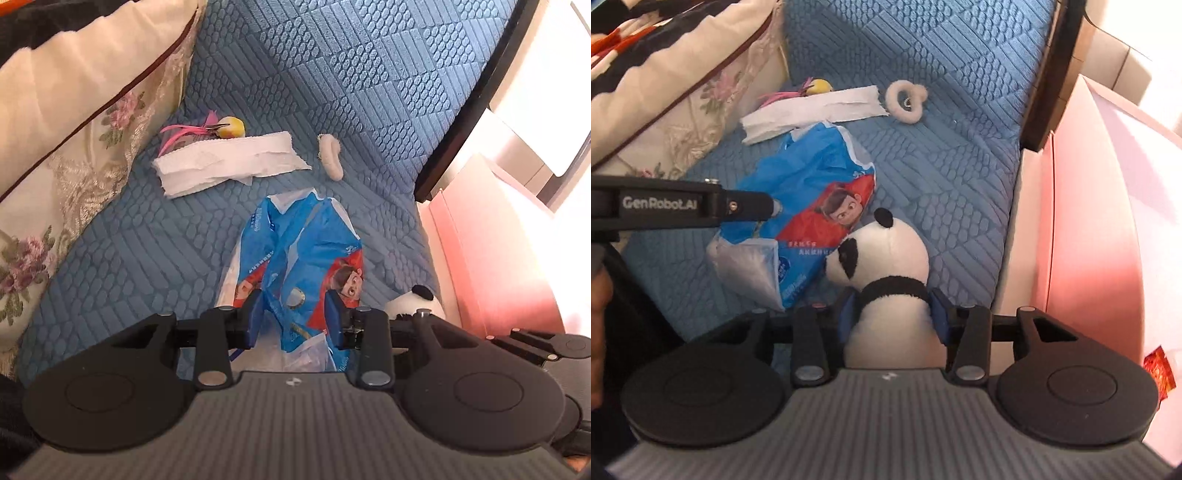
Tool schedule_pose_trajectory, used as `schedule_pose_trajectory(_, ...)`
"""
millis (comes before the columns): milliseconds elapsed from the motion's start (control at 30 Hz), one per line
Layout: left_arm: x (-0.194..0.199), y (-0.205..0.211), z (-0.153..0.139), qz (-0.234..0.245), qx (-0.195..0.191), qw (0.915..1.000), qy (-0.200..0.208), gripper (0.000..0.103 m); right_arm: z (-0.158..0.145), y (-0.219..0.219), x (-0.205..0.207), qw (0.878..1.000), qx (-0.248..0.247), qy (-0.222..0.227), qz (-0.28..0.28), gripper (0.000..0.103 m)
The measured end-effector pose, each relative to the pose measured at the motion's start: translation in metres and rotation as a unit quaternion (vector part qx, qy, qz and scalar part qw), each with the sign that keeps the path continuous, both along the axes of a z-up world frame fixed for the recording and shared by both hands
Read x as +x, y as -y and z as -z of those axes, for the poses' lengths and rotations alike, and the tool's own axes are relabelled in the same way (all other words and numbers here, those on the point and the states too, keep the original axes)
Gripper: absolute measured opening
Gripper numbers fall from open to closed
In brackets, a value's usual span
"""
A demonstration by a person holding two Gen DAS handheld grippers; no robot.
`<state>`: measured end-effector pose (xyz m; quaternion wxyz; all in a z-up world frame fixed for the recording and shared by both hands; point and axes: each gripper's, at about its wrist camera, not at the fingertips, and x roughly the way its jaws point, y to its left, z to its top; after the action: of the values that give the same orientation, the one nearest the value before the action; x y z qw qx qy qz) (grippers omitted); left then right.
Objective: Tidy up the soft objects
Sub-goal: 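Lift the blue bag with the left gripper while the right gripper lifts the panda plush, then carry the blue bag and the panda plush over the pink box with both grippers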
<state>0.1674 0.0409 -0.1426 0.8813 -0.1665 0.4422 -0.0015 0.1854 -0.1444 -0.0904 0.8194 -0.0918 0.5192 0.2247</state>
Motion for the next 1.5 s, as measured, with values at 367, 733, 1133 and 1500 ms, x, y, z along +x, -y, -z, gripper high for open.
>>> schedule_pose_trajectory(367, 0.005, 0.008, 0.014, -0.001, 0.04, 0.9992, -0.002, 0.04, -0.009, 0.003, 0.004, 0.998, -0.011, 0.044, 0.045, 0.042)
schedule_pose_trajectory(733, 0.005, 0.002, 0.017, -0.019, 0.038, 0.9991, -0.011, 0.007, 0.007, 0.0, 0.006, 0.998, -0.02, 0.024, 0.048, 0.042)
schedule_pose_trajectory(1133, -0.007, -0.008, -0.017, -0.018, 0.002, 0.9996, 0.021, 0.004, -0.017, 0.01, -0.001, 0.997, 0.006, 0.017, 0.077, 0.042)
schedule_pose_trajectory(1500, -0.034, -0.008, -0.068, -0.028, -0.036, 0.998, 0.044, 0.004, -0.073, 0.019, -0.006, 0.994, 0.039, 0.048, 0.087, 0.042)
